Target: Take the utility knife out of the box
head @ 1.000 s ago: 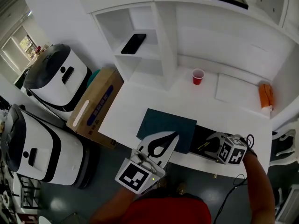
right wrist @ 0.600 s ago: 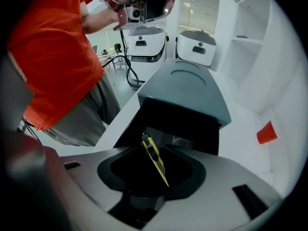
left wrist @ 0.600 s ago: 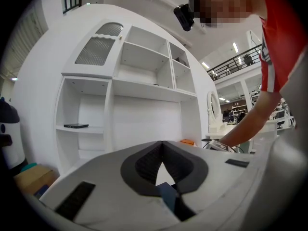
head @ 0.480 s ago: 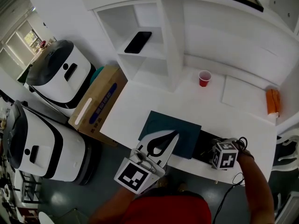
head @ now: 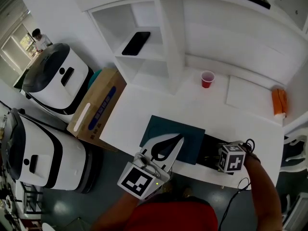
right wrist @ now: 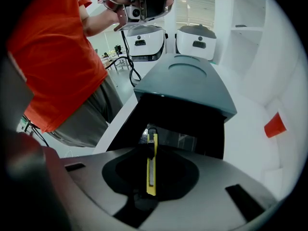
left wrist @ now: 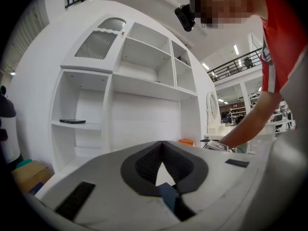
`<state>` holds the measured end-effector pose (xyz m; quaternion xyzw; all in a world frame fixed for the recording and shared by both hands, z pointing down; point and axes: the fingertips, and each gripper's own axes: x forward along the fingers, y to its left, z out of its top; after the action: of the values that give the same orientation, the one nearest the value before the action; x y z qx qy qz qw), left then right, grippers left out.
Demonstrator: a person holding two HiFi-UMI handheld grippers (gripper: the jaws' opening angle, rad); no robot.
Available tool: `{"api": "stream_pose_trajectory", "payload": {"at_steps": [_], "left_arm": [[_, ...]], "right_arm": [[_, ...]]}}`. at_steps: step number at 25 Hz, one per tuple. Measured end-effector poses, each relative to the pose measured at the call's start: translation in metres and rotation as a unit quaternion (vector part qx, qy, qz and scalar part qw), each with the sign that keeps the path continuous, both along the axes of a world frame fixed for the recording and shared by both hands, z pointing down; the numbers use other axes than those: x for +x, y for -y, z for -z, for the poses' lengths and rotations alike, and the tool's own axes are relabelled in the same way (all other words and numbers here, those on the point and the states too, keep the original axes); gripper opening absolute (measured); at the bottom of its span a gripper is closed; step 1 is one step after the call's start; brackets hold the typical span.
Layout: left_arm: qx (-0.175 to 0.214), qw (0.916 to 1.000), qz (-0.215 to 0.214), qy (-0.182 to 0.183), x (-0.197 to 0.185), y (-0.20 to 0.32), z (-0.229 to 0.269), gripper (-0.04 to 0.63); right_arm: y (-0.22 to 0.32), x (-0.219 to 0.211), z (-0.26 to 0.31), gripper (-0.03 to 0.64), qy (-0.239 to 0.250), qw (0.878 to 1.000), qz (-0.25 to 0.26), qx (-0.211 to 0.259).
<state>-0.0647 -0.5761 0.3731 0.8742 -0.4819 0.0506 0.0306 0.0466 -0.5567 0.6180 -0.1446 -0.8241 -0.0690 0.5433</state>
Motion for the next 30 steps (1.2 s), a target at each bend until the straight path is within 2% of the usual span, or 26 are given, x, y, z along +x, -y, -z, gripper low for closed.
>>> {"api": "stream_pose_trajectory", "payload": {"at_steps": [6, 11, 14, 17, 20, 23, 26, 30], "left_arm": [[0.002, 0.9999, -0.01, -0.002, 0.002, 0.001, 0.002, 0.009], [0.004, 0.9997, -0.021, -0.005, 0.006, -0.003, 0.002, 0.009], [0.004, 0.9995, -0.03, -0.01, 0.01, -0.007, 0.002, 0.009], [0.009, 0.9991, -0.04, -0.014, 0.015, -0.011, 0.006, 0.009], [0.024, 0.9983, -0.052, -0.016, 0.021, -0.016, 0.012, 0.009], [0.026, 0.9974, -0.064, -0.019, 0.03, -0.022, 0.017, 0.009], [0.025, 0.9965, -0.076, -0.024, 0.039, -0.029, 0.025, 0.009], [0.041, 0.9943, -0.095, -0.027, 0.05, -0.039, 0.04, 0.009]], "right_arm": [[0.002, 0.002, 0.002, 0.083, 0.008, 1.0, -0.027, 0.01], [0.013, 0.005, 0.027, 0.084, 0.049, 0.995, -0.086, 0.03], [0.02, 0.007, 0.057, 0.084, 0.097, 0.985, -0.131, 0.049], [0.024, 0.008, 0.097, 0.084, 0.16, 0.968, -0.182, 0.068], [0.023, 0.007, 0.143, 0.084, 0.244, 0.938, -0.231, 0.085], [0.016, 0.007, 0.193, 0.084, 0.329, 0.896, -0.282, 0.096], [0.006, 0.01, 0.237, 0.083, 0.407, 0.846, -0.327, 0.108], [-0.01, 0.018, 0.282, 0.083, 0.5, 0.771, -0.377, 0.117]]}}
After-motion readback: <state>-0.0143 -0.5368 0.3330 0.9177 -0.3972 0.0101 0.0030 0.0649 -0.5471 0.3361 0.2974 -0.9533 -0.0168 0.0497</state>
